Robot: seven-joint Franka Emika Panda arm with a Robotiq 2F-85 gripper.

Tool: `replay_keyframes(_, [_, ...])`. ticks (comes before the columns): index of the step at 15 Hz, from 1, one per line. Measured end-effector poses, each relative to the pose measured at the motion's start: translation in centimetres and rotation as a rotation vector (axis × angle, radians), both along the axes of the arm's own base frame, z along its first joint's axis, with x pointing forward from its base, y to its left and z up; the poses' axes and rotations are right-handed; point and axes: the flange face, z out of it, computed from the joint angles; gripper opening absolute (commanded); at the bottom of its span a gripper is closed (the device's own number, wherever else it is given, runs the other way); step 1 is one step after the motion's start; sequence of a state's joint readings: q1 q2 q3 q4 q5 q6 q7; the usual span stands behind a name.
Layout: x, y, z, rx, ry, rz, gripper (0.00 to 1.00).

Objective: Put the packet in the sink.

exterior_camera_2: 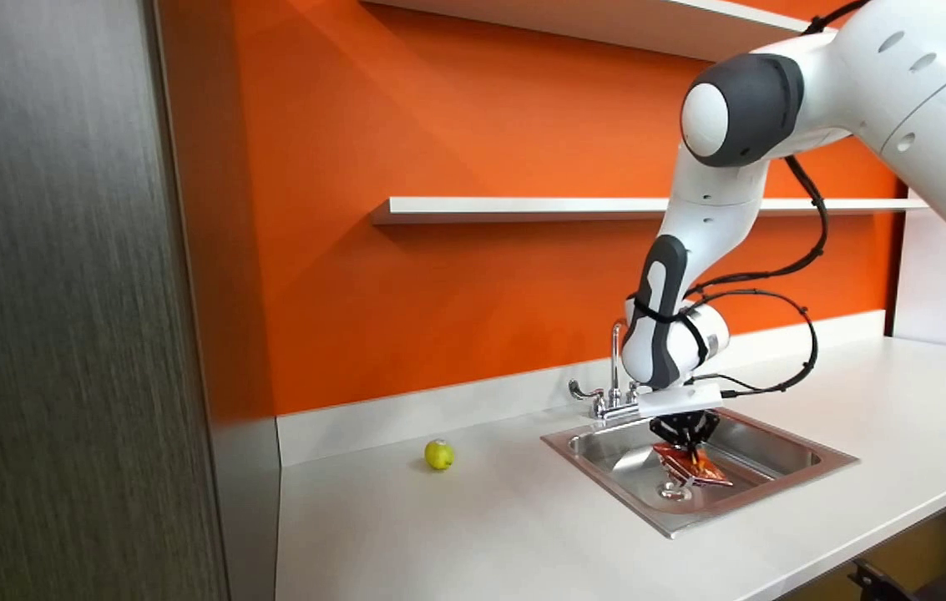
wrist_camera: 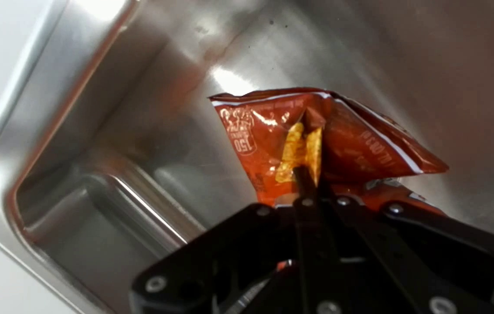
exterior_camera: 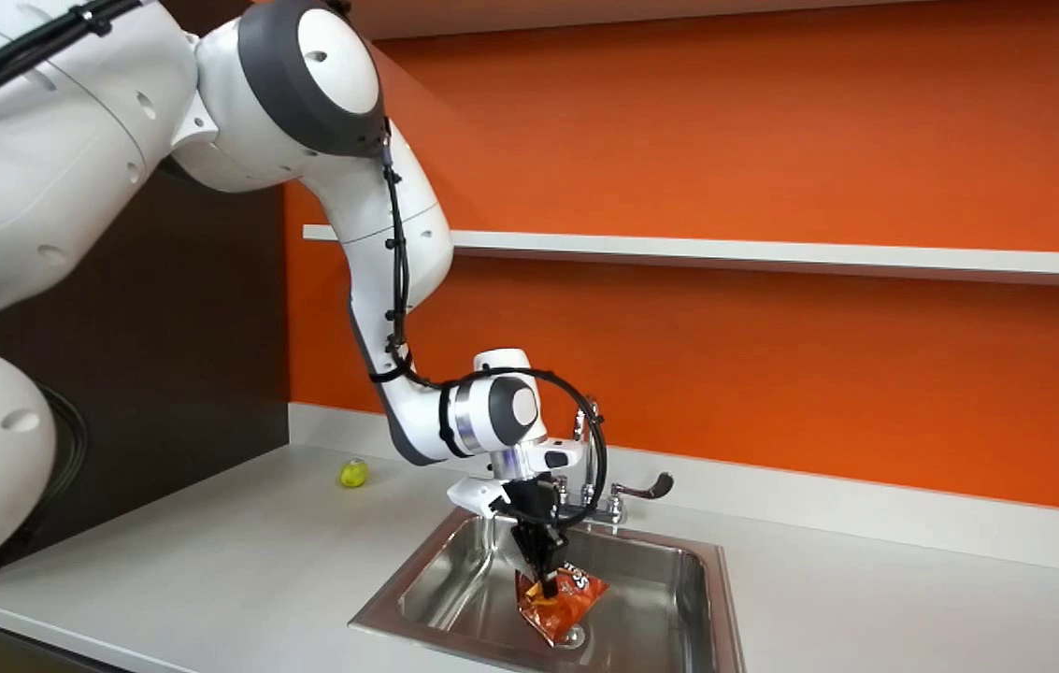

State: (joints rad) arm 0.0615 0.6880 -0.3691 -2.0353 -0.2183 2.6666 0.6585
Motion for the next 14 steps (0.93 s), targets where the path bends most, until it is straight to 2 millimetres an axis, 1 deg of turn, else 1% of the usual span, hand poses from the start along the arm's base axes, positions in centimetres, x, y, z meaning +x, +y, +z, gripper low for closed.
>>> replay_keyframes(4, [-0.5,0.9,-1.8,0.016,0.019,-0.010,0.00])
replay_keyframes(7, [-0.9,1.7,-2.8,0.021,0.031,-0.006,0.00])
replay_keyframes(13, [-1.9,3.0,-3.9,0.030,0.046,0.006,0.00])
replay_keyframes(14, [-2.1,3.1,-4.0,0.031,0.048,0.006,0.23])
